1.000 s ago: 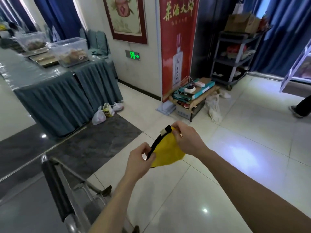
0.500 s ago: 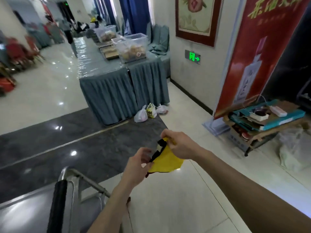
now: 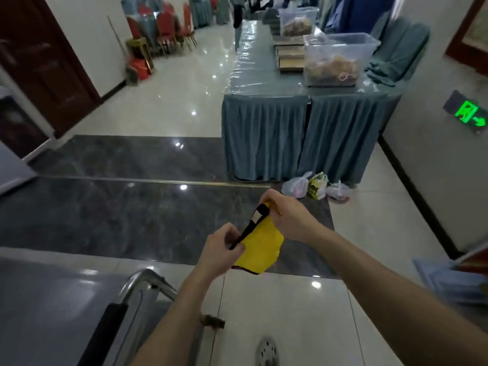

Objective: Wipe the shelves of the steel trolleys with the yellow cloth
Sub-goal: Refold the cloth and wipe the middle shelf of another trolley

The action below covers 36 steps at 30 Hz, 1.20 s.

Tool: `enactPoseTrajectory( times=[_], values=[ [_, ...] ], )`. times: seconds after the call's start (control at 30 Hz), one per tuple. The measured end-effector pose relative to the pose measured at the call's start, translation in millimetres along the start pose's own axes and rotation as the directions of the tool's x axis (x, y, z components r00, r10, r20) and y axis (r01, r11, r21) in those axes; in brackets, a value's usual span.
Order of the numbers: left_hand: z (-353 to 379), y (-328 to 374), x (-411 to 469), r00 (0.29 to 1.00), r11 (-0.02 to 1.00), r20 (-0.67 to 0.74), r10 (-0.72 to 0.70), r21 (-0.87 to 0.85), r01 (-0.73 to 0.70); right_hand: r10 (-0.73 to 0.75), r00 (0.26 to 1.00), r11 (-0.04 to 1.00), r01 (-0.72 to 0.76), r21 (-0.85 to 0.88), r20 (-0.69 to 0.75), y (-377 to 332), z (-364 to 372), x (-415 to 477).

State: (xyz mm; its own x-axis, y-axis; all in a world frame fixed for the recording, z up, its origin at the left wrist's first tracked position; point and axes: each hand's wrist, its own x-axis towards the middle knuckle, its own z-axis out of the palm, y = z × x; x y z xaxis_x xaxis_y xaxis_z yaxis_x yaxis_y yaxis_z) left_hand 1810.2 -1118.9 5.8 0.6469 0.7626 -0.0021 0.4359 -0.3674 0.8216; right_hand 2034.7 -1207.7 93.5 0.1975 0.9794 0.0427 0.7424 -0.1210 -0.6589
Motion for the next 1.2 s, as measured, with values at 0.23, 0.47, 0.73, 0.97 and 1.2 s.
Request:
enactPoseTrajectory(
  times=[0.23,0.47,0.73,0.97,1.2],
  values=[
    [-40.0,-13.0,118.1,0.996,0.996,-0.008,-0.086,0.006,0.086,-0.102,0.995,0.992,0.101,0.073,0.006,12.0,-16.3,143.1],
    [-85.3,-65.4,192.9,0.929,0.95,-0.222,-0.296,0.035,0.311,-0.265,0.947,0.963,0.251,0.094,0.183,-1.5,19.5,302.9],
    [-156.0,-107.9,201.2,0.69,0.826,-0.518,-0.505,-0.059,0.56,-0.394,0.747,0.917,0.36,0.173,0.535,-37.8,102.4,453.6],
    [-184.1,-148.5,125.9,0.372,0.679,-0.711,-0.596,-0.199,0.707,-0.573,0.424,0.766,0.582,0.274,0.702,-111.4,214.6,501.4],
    [-198.9,-201.9,98.5,0.059,0.524,-0.721,-0.69,-0.442,0.728,-0.583,0.183,0.689,0.628,0.362,0.791,-178.5,329.6,520.8]
  ],
)
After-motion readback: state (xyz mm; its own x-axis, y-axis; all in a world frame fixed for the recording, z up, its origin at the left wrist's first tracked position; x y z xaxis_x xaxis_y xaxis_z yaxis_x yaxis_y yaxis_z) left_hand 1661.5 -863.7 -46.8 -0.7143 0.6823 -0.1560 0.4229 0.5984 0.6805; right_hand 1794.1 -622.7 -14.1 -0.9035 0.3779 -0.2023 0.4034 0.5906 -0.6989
